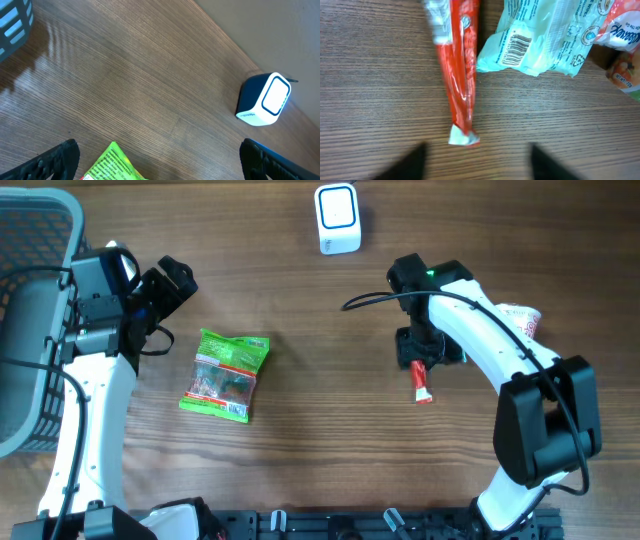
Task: Scan the item barcode
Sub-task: 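Reach the right gripper to the green candy bag and grasp it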
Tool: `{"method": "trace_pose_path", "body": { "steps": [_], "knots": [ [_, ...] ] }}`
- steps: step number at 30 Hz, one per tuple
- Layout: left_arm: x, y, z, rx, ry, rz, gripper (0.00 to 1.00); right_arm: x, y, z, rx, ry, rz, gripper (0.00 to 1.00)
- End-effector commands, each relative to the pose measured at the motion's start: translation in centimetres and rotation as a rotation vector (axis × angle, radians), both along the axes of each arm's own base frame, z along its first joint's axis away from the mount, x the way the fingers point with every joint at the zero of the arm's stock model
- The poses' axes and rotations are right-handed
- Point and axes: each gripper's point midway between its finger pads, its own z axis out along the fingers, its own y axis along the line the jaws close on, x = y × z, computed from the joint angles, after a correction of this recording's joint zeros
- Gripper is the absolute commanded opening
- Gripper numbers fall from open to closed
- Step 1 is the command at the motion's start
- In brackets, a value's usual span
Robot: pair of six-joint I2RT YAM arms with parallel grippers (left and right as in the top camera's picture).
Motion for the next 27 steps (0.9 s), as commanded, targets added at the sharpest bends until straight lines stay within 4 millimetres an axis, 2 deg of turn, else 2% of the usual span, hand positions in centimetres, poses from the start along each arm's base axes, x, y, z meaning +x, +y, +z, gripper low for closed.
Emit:
{"method": "trace_pose_path", "body": {
  "steps": [1, 2, 3, 4, 5, 6, 8, 10, 12, 14, 16, 19, 21, 24, 26, 27],
  "knots": [
    [0.0, 0.0, 0.3, 0.002, -0.009, -0.005, 1.00, 0.1, 0.0, 0.3, 0.001, -0.023, -0.012, 0.96],
    [0.0, 0.0, 0.3, 0.002, -0.009, -0.004, 1.00, 0.3, 0.4, 0.2, 0.016, -0.030, -0.006, 0.95],
    [0.0, 0.0, 0.3, 0.002, -0.009, -0.005, 1.00, 0.4, 2.0, 0.0, 0.115, -0.013, 0.055, 0.91],
    [0.0, 0.0, 0.3, 0.002, -0.009, -0.004, 1.00, 0.6, 6.0, 0.0, 0.332, -0.004, 0.114, 0.84],
    [0.0, 0.0, 0.3, 0.002, -0.009, -0.005, 1.00, 0.8, 8.3, 0.3, 0.452, -0.011, 0.137, 0.82],
    [0.0, 0.0, 0.3, 0.002, -0.009, -0.005, 1.00, 1.3, 12.9, 1.6, 0.676, -0.042, 0.206, 0.79],
    [0.0, 0.0, 0.3, 0.002, -0.009, -0.004, 1.00, 2.1, 20.0, 4.2, 0.910, -0.138, 0.302, 0.78],
    [0.0, 0.0, 0.3, 0.002, -0.009, -0.005, 1.00, 2.7, 24.0, 4.8, 0.904, -0.258, 0.372, 0.80],
    [0.0, 0.0, 0.3, 0.002, -0.009, -0.005, 1.00, 2.8, 27.6, 4.9, 0.815, -0.424, 0.572, 0.86],
    [0.0, 0.0, 0.3, 0.002, -0.009, -0.005, 1.00, 3.1, 29.6, 4.7, 0.649, -0.585, 0.791, 0.89],
    [0.0, 0.0, 0.3, 0.002, -0.009, -0.005, 1.00, 2.9, 31.0, 4.5, 0.621, -0.633, 0.947, 0.91],
    [0.0, 0.0, 0.3, 0.002, -0.009, -0.005, 1.00, 3.9, 32.6, 3.3, 0.652, -0.672, 0.967, 0.91],
    [0.0, 0.0, 0.3, 0.002, -0.009, -0.004, 1.00, 4.3, 33.8, 1.7, 0.682, -0.683, 0.985, 0.94],
    [0.0, 0.0, 0.3, 0.002, -0.009, -0.005, 1.00, 2.9, 35.9, -0.5, 0.814, -0.634, 1.057, 0.94],
    [0.0, 0.0, 0.3, 0.002, -0.009, -0.005, 1.00, 3.1, 36.1, -3.1, 0.809, -0.611, 1.050, 0.93],
    [0.0, 0.0, 0.3, 0.002, -0.009, -0.005, 1.00, 3.0, 36.1, -4.1, 0.808, -0.594, 1.038, 0.78]
  ]
}}
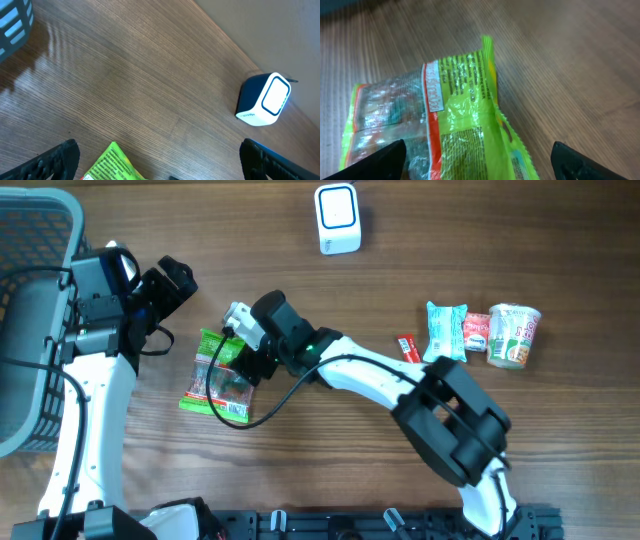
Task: Scan the item barcode
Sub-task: 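Reach the right gripper to the green candy bag and grasp it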
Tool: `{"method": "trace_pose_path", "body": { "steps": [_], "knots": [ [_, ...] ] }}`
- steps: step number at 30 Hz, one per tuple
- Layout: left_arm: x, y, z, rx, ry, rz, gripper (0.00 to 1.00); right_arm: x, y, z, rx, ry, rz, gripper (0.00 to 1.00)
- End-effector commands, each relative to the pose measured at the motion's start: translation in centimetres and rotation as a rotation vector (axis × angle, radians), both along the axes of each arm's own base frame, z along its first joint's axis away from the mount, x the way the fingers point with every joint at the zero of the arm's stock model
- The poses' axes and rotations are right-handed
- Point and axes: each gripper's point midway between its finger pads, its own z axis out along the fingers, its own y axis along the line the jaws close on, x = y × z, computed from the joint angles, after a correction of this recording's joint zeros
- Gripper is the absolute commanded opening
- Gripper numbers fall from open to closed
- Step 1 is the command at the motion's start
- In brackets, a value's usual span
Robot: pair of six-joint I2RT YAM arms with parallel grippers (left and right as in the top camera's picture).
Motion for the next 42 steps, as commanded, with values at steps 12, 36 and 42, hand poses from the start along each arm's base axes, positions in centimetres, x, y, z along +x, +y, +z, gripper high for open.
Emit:
{"method": "trace_pose_path", "body": {
  "steps": [12, 36, 42],
  "knots": [
    [0.0, 0.0, 0.3, 0.002, -0.009, -0.005, 1.00, 0.0, -13.1, 7.7, -0.138, 0.246, -0.272, 0.04],
    [0.0, 0.0, 0.3, 0.002, -0.009, -0.004, 1.00, -6.0, -23.4, 0.3, -0.525, 0.523, -0.592, 0.49],
    [0.0, 0.0, 0.3, 0.002, -0.009, -0.005, 1.00, -2.6, -10.4, 6.3, 0.041, 0.410, -0.205, 0.73]
  ]
}}
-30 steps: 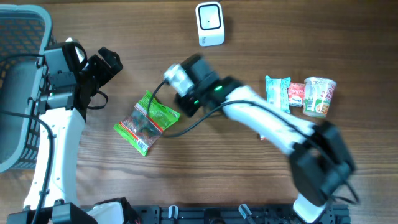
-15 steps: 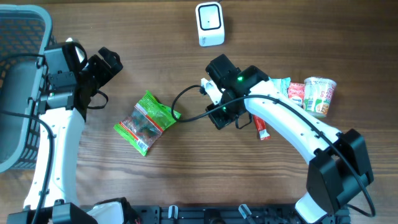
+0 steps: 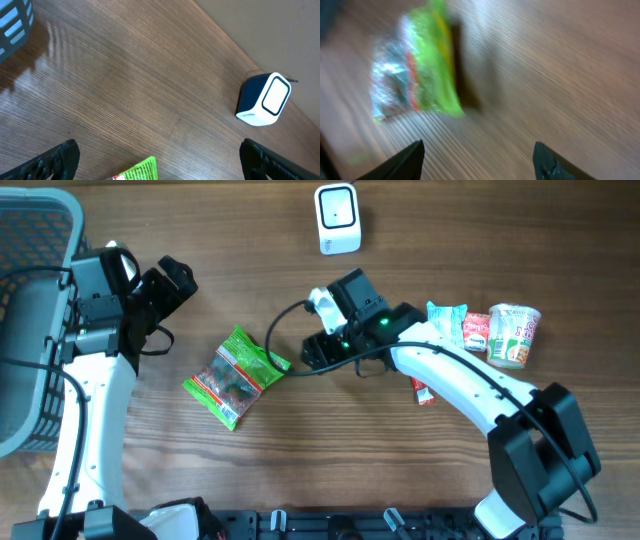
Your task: Scan the item barcode
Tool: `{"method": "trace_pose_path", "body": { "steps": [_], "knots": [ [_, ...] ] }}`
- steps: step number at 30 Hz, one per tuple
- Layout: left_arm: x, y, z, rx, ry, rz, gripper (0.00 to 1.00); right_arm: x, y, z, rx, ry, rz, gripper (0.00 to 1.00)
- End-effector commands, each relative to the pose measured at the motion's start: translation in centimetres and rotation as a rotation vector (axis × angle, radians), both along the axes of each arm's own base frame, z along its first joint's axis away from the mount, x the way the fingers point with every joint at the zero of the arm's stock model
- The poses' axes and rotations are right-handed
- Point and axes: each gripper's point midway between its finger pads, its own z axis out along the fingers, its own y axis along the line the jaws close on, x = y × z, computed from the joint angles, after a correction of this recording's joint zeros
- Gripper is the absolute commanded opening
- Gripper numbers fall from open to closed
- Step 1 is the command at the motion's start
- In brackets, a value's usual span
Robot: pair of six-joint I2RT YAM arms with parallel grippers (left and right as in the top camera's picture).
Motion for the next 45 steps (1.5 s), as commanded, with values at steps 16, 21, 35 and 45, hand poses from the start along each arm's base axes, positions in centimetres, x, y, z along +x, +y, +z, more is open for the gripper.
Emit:
{"method": "trace_pose_path", "body": {
  "steps": [16, 21, 35, 45],
  "knots": [
    [0.0, 0.0, 0.3, 0.002, -0.009, -0.005, 1.00, 1.1, 9.7, -5.9, -0.018, -0.365, 0.255, 0.81],
    [0.0, 0.0, 0.3, 0.002, -0.009, -0.005, 1.00, -0.2, 10.3, -7.8, 0.013, -0.297, 0.302, 0.62],
    [0.0, 0.0, 0.3, 0.002, -0.009, -0.004, 1.00, 0.8, 1.9, -0.7, -0.057, -0.155, 0.104, 0.04],
    [0.0, 0.0, 0.3, 0.002, -0.009, -0.005, 1.00, 1.1, -2.1, -0.3, -0.040, -0.021, 0.008, 0.80]
  ]
}}
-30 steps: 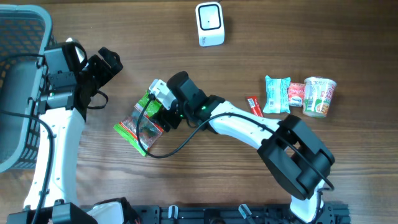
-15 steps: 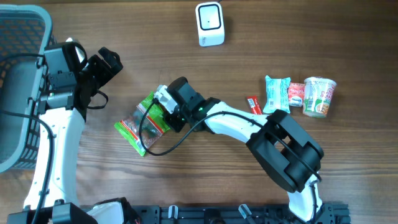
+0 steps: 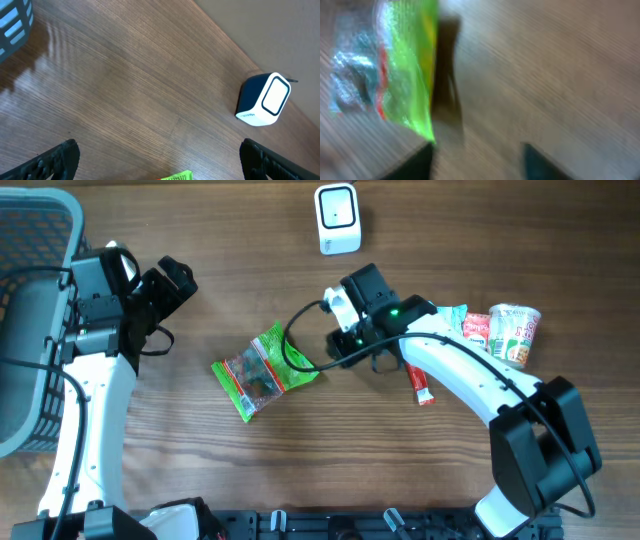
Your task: Scan the item barcode
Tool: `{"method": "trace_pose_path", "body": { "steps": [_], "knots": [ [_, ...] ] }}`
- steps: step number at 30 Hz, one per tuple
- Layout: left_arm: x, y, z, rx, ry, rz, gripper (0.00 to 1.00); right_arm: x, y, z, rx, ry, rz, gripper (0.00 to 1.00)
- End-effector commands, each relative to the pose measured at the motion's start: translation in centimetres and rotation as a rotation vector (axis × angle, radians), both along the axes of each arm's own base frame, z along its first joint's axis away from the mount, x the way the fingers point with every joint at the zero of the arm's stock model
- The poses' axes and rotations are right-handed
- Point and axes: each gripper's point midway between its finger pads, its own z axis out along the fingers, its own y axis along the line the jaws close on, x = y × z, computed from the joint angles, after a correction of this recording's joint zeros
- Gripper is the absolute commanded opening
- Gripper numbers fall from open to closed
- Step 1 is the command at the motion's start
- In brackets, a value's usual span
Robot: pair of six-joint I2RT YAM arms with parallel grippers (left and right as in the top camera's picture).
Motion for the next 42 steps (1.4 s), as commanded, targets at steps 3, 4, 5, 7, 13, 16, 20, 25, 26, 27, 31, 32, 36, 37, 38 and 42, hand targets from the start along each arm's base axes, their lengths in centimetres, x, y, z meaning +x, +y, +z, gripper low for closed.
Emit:
{"method": "trace_pose_path", "body": {
  "steps": [3, 4, 5, 7, 13, 16, 20, 25, 26, 27, 31, 32, 36, 37, 38, 42],
  "knots": [
    [0.0, 0.0, 0.3, 0.002, -0.008, -0.004, 1.00, -0.3, 5.0, 1.8, 0.176, -0.038, 0.092, 0.80],
    [0.0, 0.0, 0.3, 0.002, -0.008, -0.004, 1.00, -0.8, 6.4, 0.8, 0.176, -0.036, 0.124, 0.80],
    [0.0, 0.0, 0.3, 0.001, -0.008, -0.005, 1.00, -1.2, 7.4, -0.2, 0.174, -0.031, 0.146, 0.80],
    [0.0, 0.0, 0.3, 0.002, -0.008, -0.004, 1.00, -1.8, 8.8, -2.0, 0.167, -0.028, 0.176, 0.80],
    [0.0, 0.0, 0.3, 0.002, -0.008, -0.004, 1.00, -3.4, 10.3, -6.9, 0.097, 0.019, 0.203, 0.28],
    [0.0, 0.0, 0.3, 0.002, -0.008, -0.004, 1.00, -2.6, 9.0, -7.4, 0.058, 0.035, 0.107, 0.04],
    [0.0, 0.0, 0.3, 0.002, -0.008, -0.004, 1.00, -1.8, 6.5, -5.7, 0.039, 0.053, 0.060, 0.04],
    [0.0, 0.0, 0.3, 0.002, -0.008, -0.004, 1.00, -1.8, 3.9, -4.9, -0.015, 0.070, 0.055, 0.04],
    [0.0, 0.0, 0.3, 0.001, -0.008, -0.005, 1.00, -1.9, 3.7, -4.9, -0.021, 0.075, 0.052, 0.04],
    [0.0, 0.0, 0.3, 0.002, -0.008, -0.004, 1.00, -1.9, 3.0, -5.0, -0.045, 0.080, 0.038, 0.04],
    [0.0, 0.0, 0.3, 0.002, -0.008, -0.004, 1.00, 0.1, -4.0, -3.5, -0.280, 0.005, -0.185, 0.04],
    [0.0, 0.0, 0.3, 0.002, -0.008, -0.004, 1.00, 0.3, -5.1, -2.4, -0.293, -0.005, -0.214, 0.04],
    [0.0, 0.0, 0.3, 0.001, -0.008, -0.005, 1.00, 0.2, -8.0, 1.4, -0.246, -0.009, -0.268, 0.04],
    [0.0, 0.0, 0.3, 0.002, -0.008, -0.004, 1.00, -0.2, -7.8, 1.3, -0.230, 0.014, -0.238, 0.04],
    [0.0, 0.0, 0.3, 0.002, -0.008, -0.004, 1.00, -0.5, -7.7, 1.3, -0.223, 0.028, -0.220, 0.06],
    [0.0, 0.0, 0.3, 0.001, -0.008, -0.005, 1.00, -0.3, -7.6, 1.3, -0.218, 0.020, -0.221, 0.76]
  ]
}}
